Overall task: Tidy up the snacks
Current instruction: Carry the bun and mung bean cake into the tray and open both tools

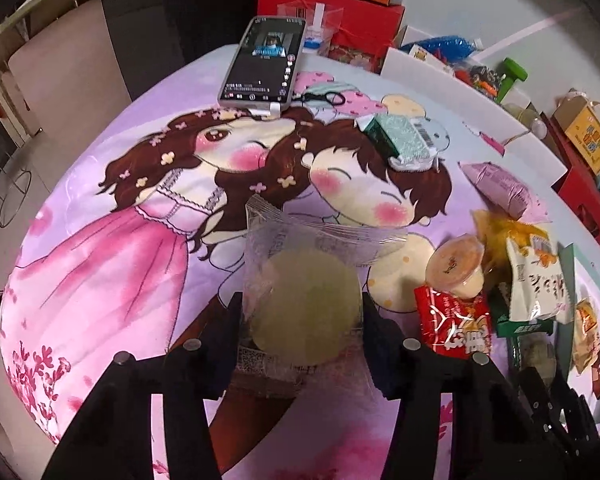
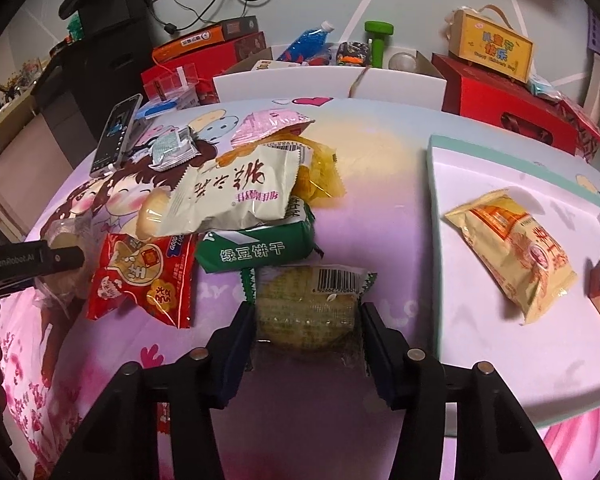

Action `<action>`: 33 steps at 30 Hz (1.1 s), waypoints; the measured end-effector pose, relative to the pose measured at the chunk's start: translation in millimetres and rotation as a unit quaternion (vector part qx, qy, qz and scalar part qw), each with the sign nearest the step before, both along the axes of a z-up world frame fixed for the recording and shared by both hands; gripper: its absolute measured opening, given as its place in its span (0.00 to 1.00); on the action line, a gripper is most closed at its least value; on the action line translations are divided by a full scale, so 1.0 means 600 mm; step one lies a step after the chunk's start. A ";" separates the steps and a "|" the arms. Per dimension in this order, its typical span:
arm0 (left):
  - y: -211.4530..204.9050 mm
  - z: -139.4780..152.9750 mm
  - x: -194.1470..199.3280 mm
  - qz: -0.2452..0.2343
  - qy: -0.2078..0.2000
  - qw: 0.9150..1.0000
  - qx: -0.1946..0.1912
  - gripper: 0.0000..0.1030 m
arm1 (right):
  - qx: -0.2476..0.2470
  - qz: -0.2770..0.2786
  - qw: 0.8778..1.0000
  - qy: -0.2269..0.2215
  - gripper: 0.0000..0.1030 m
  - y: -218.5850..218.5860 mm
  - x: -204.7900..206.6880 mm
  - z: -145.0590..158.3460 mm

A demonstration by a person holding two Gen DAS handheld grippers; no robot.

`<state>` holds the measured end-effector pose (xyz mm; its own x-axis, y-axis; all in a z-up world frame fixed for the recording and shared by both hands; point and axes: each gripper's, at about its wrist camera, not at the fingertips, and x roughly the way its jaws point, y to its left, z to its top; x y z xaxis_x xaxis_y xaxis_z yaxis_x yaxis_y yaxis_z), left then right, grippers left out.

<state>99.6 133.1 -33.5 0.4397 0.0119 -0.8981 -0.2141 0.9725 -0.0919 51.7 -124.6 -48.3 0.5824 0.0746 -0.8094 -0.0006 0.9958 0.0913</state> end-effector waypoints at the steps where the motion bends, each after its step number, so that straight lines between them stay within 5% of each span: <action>1: 0.000 0.005 -0.001 0.001 -0.004 1.000 0.000 0.54 | 0.002 -0.002 1.000 0.000 0.54 -0.002 -0.002 0.002; 21: -0.049 0.081 -0.030 -0.032 -0.067 0.997 0.020 0.54 | 0.017 -0.025 0.998 -0.056 0.54 -0.049 -0.045 0.080; 33: -0.178 0.115 -0.047 -0.126 -0.100 0.987 0.030 0.54 | 0.014 -0.142 0.988 -0.059 0.54 -0.187 -0.068 0.106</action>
